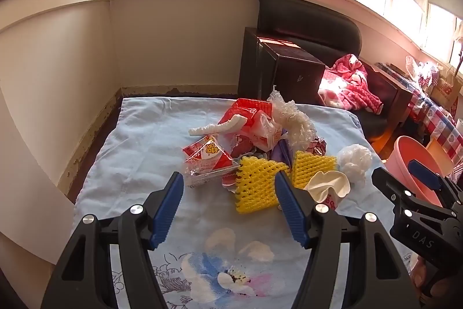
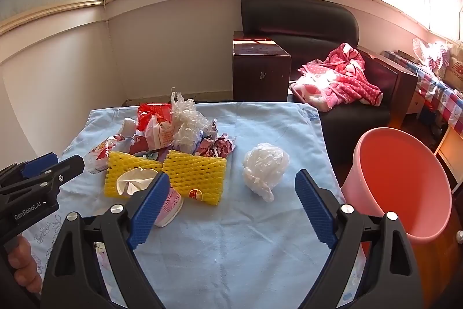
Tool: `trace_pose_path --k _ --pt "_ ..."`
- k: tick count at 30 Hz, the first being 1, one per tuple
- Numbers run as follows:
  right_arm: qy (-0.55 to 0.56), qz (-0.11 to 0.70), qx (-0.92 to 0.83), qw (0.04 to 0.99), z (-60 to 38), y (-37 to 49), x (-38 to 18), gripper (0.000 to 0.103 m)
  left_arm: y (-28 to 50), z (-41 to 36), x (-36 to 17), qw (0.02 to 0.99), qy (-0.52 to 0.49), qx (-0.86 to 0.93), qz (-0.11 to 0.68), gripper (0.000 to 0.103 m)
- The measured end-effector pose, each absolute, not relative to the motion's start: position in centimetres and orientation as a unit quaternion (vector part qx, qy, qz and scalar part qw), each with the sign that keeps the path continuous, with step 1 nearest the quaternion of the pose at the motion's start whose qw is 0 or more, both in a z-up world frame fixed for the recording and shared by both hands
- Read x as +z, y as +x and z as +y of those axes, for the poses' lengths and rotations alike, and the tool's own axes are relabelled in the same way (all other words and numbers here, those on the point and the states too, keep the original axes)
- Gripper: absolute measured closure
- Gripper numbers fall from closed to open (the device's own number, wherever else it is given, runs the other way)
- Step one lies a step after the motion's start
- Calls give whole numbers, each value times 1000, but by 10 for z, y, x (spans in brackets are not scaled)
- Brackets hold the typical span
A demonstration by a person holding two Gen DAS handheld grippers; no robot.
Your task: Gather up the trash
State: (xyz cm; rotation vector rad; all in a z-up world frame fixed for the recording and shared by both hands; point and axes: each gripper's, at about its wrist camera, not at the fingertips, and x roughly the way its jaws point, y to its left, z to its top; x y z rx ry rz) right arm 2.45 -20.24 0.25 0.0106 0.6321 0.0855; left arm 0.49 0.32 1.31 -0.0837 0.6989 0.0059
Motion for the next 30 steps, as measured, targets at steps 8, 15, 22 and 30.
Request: trace_pose_path --k 8,15,22,30 --pt "-1 285 15 958 -209 18 14 14 -4 -13 21 951 -38 -22 305 38" --pt "4 264 2 964 -214 10 18 14 -5 -21 28 956 -39 -35 290 38" --pt "4 263 1 965 -215 10 19 14 -5 -24 30 957 -33 -39 287 38" --pt "5 260 -1 966 -215 9 18 14 -4 -27 29 957 -32 -42 287 38"
